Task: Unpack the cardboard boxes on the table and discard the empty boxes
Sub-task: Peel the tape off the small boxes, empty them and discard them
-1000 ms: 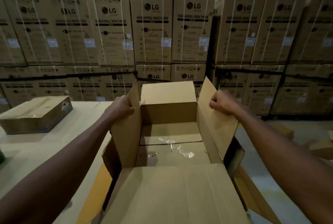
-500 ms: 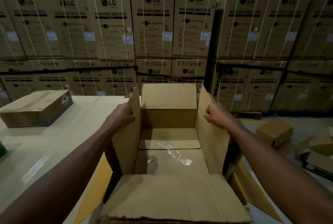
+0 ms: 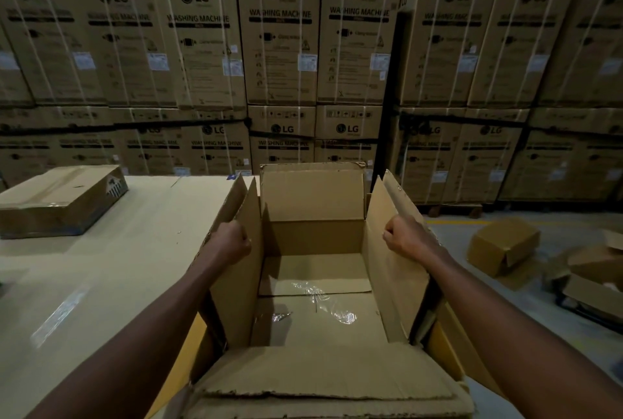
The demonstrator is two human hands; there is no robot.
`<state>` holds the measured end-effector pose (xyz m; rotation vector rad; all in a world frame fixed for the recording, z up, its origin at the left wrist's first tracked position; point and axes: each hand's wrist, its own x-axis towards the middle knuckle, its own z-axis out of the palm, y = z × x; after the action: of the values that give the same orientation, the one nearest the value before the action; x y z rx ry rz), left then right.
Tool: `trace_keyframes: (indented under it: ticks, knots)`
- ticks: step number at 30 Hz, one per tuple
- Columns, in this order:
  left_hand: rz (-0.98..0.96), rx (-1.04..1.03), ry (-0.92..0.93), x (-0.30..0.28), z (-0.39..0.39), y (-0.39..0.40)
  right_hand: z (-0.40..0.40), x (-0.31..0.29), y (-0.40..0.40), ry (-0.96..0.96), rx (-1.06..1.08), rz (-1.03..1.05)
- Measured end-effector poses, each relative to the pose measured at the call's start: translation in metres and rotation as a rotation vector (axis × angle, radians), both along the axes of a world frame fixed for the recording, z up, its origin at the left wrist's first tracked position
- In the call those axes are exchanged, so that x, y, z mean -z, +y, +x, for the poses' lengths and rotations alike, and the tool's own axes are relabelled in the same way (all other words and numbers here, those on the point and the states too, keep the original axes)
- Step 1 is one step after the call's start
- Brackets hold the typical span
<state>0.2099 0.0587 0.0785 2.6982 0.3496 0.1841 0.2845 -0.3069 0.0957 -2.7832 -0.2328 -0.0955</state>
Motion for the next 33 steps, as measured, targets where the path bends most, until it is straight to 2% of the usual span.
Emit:
trace_keyframes:
  ticks: [6,7,10,12,16,33]
  knots:
    - [0.085,0.008,-0.039,-0.002,-0.006,0.003,-0.002,-0.002,-0.005,-0.016,-0.018,-0.090]
    - [0.152,0.012,-0.071,-0.002,-0.008,0.003,-0.003,-0.003,-0.006,-0.025,-0.030,-0.144]
    - [0.511,-0.011,-0.113,-0.006,-0.014,0.002,-0.003,0.000,-0.006,-0.157,-0.030,-0.450]
    - [0.602,-0.042,-0.068,-0.011,-0.019,0.003,-0.005,0.000,-0.005,-0.186,0.007,-0.580]
    - [0.598,-0.081,0.005,-0.015,-0.025,0.011,-0.013,0.001,-0.010,-0.169,0.052,-0.621]
    - [0.523,-0.045,-0.053,-0.018,-0.042,0.000,-0.038,-0.004,-0.006,-0.142,0.031,-0.602]
